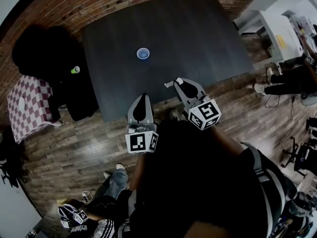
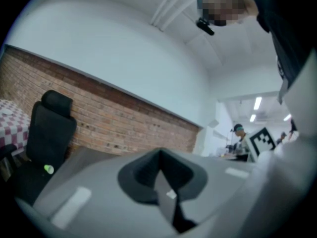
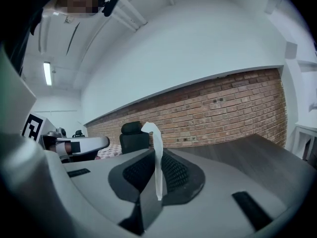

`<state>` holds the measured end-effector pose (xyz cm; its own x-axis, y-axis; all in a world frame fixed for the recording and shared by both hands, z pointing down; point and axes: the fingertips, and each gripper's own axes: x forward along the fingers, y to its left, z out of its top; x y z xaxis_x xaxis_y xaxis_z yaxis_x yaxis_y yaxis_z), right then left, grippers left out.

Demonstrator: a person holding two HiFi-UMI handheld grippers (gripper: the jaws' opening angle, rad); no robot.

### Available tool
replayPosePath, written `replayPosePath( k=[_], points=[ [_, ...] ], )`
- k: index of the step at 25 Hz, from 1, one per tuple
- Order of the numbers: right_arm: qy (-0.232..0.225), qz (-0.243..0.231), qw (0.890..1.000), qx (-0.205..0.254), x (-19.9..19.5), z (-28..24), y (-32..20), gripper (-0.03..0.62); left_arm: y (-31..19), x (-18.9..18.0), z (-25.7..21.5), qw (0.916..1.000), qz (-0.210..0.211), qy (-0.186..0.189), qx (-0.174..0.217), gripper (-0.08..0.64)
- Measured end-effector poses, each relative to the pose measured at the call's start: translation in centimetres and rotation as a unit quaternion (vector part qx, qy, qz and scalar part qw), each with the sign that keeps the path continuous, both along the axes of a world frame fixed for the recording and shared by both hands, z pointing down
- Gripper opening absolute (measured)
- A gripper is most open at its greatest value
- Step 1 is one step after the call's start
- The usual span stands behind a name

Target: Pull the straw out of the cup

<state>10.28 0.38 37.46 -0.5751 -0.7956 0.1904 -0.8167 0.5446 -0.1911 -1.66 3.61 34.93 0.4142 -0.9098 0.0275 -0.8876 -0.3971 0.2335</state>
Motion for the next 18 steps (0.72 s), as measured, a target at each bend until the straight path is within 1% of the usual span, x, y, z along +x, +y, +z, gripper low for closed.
replayPosePath(
  k=[4,18],
  points=[
    [0.002,-0.006,1.0,0.002,0.33,0.05,0.0,0.04,-0.03,0.83,0.01,1.0,0.002,0.001,-0.002,0.005],
    [-0.004,-0.012,1.0,0.006,0.54,-0.06,-0.79,0.04,-0.78,1.14,-0.26,1.0,-0.002,-0.006,0.001,0.005]
  ],
)
